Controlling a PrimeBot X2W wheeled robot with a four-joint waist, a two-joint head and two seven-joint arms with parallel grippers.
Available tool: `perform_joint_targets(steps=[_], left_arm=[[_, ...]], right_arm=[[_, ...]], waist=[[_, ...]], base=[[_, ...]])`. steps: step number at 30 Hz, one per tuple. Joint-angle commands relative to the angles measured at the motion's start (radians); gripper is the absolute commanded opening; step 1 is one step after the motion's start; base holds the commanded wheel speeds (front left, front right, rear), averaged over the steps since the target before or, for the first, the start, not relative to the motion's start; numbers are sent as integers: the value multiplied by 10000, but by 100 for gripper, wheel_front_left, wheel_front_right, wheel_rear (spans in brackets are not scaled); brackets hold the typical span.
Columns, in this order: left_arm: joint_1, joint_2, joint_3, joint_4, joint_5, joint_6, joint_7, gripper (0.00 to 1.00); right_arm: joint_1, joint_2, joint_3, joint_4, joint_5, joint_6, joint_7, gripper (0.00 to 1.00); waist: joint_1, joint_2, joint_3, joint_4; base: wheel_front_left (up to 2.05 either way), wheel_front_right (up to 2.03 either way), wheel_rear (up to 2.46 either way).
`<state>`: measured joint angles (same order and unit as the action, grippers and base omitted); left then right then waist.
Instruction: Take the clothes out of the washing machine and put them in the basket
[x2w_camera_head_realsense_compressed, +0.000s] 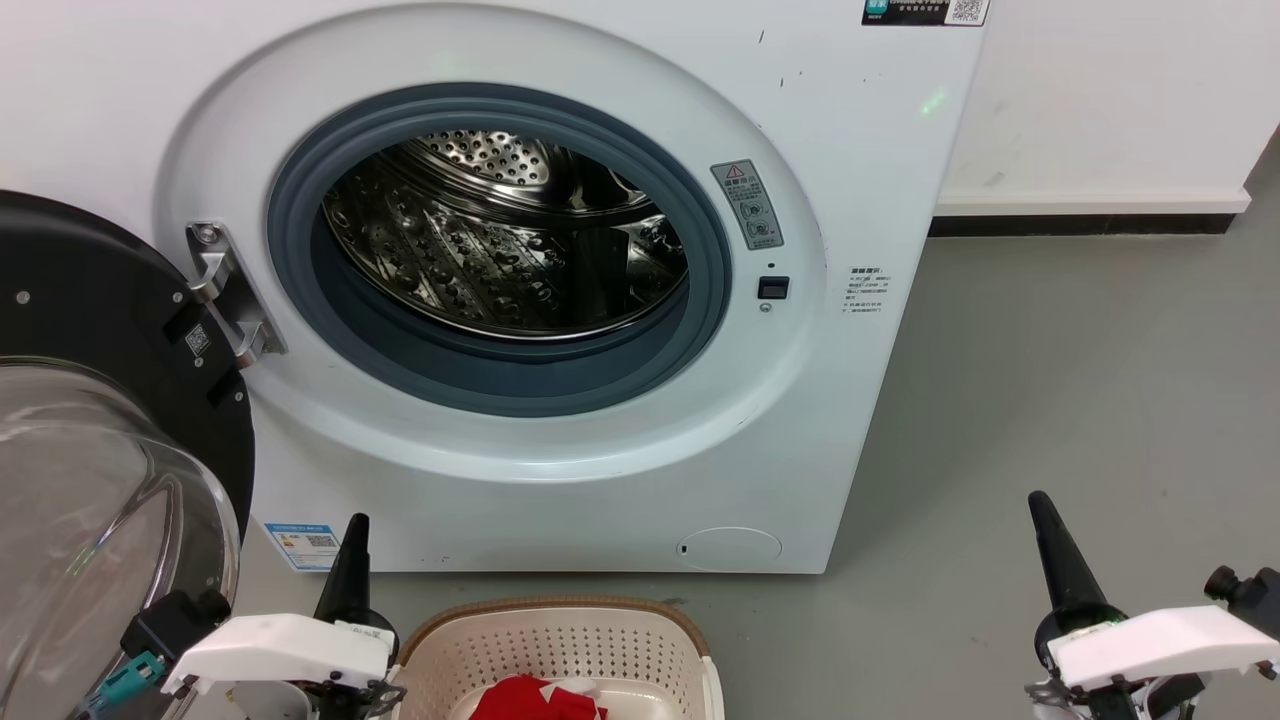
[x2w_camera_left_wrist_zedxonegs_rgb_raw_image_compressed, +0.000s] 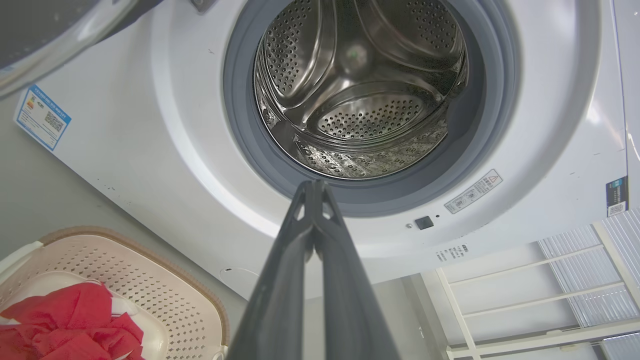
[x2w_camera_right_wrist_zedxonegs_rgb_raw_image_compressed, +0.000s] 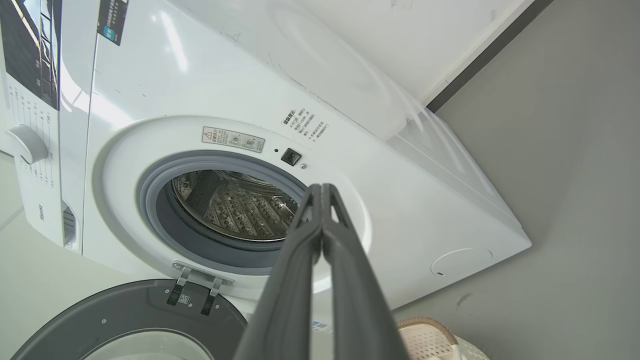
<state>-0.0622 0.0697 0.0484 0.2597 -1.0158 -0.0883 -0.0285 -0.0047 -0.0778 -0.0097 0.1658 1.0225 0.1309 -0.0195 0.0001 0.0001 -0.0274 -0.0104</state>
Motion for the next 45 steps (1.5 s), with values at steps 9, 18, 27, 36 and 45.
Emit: perform_joint_targets(steps=[9,18,27,36,45], left_arm=[[-322,-21,166,-137,-1147,-122,288,0],[-377,-53,277,-141,-2143,-197,532,0],[-398,-89,370,-148,-2975,-254,729,0],[-432,-114,447,-152,-3749,-295,919,0],[-465,-146,519,-151,-4454,-357,1090,0]], right_arm=[[-432,-74,-126,85,1222,-1,189,0],[-566,-70,-231,223,2273,-1,372,0],[-674,-60,-324,349,3123,-1,507,0],[-793,-44,-414,463,3924,-2,643,0],[-879,-25,-505,566,4661,-2,778,0]], waist=[[-1,-1,42,14],[-1,-1,86,29],[-1,-1,127,43],[-1,-1,167,57],[-1,-1,207,70]], base=[[0,0,0],[0,0,0],[0,0,0],[0,0,0],[0,0,0]])
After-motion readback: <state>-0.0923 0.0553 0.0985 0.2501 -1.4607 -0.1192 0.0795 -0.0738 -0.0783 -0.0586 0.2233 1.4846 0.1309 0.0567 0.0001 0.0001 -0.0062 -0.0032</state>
